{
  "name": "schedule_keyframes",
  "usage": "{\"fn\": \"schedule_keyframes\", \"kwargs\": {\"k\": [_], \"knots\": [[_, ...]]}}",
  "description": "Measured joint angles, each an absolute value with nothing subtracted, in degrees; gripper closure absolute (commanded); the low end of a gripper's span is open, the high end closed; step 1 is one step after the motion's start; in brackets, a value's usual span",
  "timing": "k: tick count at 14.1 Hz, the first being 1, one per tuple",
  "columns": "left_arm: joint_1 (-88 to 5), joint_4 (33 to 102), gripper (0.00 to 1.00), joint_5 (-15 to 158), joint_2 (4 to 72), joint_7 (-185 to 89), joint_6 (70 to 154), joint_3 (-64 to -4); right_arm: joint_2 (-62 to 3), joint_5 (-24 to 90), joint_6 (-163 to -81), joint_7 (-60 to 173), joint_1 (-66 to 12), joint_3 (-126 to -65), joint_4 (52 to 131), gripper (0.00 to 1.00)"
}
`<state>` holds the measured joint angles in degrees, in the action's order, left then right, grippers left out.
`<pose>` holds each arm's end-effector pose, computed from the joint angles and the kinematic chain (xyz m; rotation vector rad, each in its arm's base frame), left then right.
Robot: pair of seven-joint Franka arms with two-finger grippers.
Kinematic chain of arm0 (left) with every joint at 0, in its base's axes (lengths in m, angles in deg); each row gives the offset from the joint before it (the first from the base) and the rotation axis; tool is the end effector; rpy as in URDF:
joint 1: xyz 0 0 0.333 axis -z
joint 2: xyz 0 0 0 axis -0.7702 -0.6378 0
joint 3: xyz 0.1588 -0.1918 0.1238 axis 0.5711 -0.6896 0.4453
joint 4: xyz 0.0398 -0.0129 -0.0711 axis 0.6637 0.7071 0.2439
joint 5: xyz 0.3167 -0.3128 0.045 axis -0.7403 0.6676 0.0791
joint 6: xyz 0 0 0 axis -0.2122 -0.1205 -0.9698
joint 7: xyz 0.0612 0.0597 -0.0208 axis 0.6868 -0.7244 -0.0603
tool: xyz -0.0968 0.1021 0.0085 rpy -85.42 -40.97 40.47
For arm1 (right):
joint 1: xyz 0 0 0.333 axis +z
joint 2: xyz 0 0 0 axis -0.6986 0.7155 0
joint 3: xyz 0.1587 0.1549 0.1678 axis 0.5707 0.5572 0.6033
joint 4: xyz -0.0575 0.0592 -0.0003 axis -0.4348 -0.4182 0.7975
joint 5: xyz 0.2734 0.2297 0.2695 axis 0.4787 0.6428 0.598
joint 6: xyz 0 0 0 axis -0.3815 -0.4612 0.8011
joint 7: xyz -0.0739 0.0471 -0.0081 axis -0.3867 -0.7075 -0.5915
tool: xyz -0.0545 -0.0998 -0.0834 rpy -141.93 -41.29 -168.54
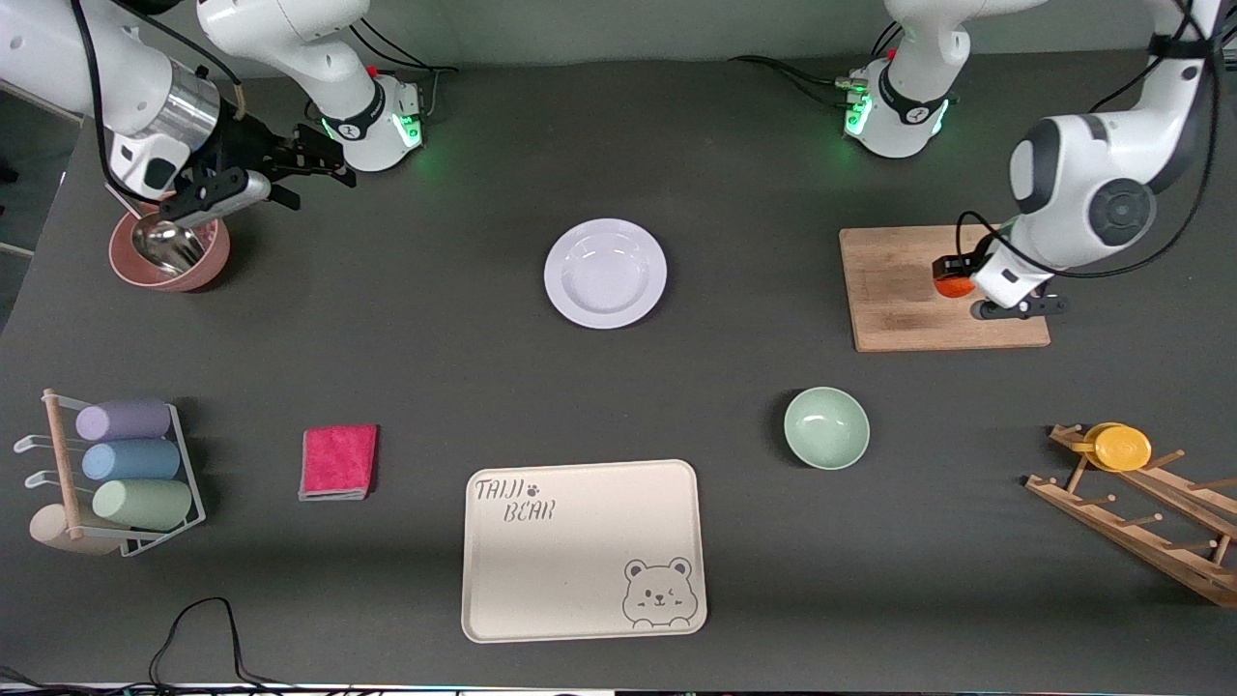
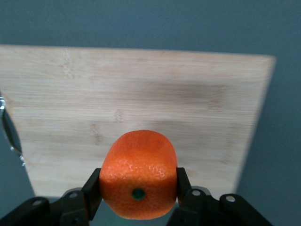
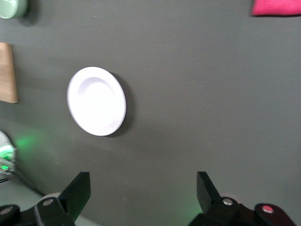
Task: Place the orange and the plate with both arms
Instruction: 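Grasp and lift the orange with the left gripper while the right gripper advances, then carry the orange with the left gripper over the white plate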
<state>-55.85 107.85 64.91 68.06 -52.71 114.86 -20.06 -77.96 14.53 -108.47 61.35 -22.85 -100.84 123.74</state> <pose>0.4742 0.0075 0.2021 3.0825 0.1306 -0.4314 0.4678 0.1243 0.4373 -2.7474 -0.1700 0.1618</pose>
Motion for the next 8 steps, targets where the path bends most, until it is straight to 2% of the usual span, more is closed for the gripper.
{"fn": "schedule_keyframes", "kwargs": {"k": [4, 6, 8], "knots": [[-51.0, 95.8, 0.88, 70.1, 73.5, -41.6, 98.5, -23.2, -78.0, 26.2, -115.7, 51.7, -22.8, -105.3, 133.1, 0.0], [-47.1, 90.5, 0.88, 73.1, 74.1, -30.9, 94.4, -26.9, -77.8, 33.3, -118.9, 45.4, -22.8, -107.2, 138.3, 0.0], [-43.4, 87.2, 0.88, 76.3, 73.7, -20.9, 93.8, -31.5, -77.1, 40.5, -121.2, 39.3, -22.8, -107.9, 142.6, 0.0]]}}
